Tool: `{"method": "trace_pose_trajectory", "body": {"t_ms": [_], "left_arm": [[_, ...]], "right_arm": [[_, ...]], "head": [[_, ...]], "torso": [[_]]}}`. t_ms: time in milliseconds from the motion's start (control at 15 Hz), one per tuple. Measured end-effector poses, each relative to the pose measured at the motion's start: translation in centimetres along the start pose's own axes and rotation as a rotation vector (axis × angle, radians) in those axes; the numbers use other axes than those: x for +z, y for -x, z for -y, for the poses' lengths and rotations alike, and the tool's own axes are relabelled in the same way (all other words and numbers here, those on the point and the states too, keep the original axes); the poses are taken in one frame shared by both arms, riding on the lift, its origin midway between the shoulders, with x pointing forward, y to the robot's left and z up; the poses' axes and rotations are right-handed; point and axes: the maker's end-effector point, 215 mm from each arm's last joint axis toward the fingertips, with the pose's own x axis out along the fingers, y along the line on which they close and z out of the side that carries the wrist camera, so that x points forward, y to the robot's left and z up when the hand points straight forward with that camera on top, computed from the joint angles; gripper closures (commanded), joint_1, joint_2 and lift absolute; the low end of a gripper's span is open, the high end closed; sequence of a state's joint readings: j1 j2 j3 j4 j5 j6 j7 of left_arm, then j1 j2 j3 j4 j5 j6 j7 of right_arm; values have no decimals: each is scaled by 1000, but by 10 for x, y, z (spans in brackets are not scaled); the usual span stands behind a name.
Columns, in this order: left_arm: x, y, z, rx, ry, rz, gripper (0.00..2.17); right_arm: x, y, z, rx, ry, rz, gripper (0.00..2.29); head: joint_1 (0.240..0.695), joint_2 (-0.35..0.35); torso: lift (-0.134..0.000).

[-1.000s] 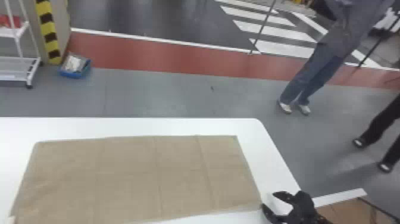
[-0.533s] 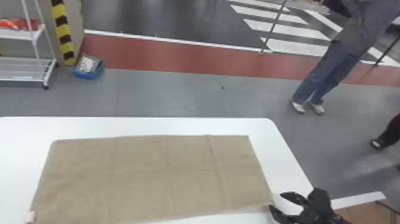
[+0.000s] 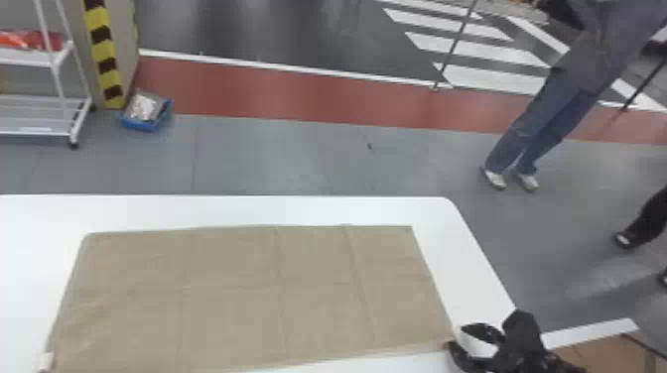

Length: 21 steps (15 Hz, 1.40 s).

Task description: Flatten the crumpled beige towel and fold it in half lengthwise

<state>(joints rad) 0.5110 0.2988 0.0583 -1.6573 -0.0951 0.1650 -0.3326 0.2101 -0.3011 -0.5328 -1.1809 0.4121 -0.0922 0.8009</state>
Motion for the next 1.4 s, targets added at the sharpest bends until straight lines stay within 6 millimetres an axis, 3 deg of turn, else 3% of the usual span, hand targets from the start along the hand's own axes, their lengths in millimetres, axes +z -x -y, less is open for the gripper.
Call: {"method": "trace_pose_trajectory", "body": {"t_ms": [67,200,267,600,933,1200,1267,1333,1400], "left_arm": [[0,0,0,0,-1,1,1355],[3,3,1,-1,-4,6,1426],[5,7,1,1,-8,9,1538],[14,22,-1,16,-19,0,1541],[19,25,0,16,-25,-7,1541],[32,34,-9,33,-30,5,1541],[34,35,-11,38,-31,5,1544],[34,36,-13,40,-31,3,1541],[32,35,-13,39,-28,-3,1541]], "right_arm": [[-3,-2,-1,7,-3,-15,1754],[-3,-3,-4,23,-4,-22,1932],[-1,-2,-6,32,0,-20,1936],[11,22,3,24,2,16,1949],[36,45,6,10,3,73,1949],[48,59,19,-13,-18,101,1936],[48,61,20,-15,-18,99,1659],[47,60,20,-14,-16,95,937],[46,59,15,-5,-9,93,360]], "head": [[695,-310],[695,-310],[695,-308],[695,-318],[695,-315],[695,-316],[695,-315],[695,-314],[695,-308]], "torso": [[0],[0],[0],[0],[0],[0],[0],[0],[0]]}}
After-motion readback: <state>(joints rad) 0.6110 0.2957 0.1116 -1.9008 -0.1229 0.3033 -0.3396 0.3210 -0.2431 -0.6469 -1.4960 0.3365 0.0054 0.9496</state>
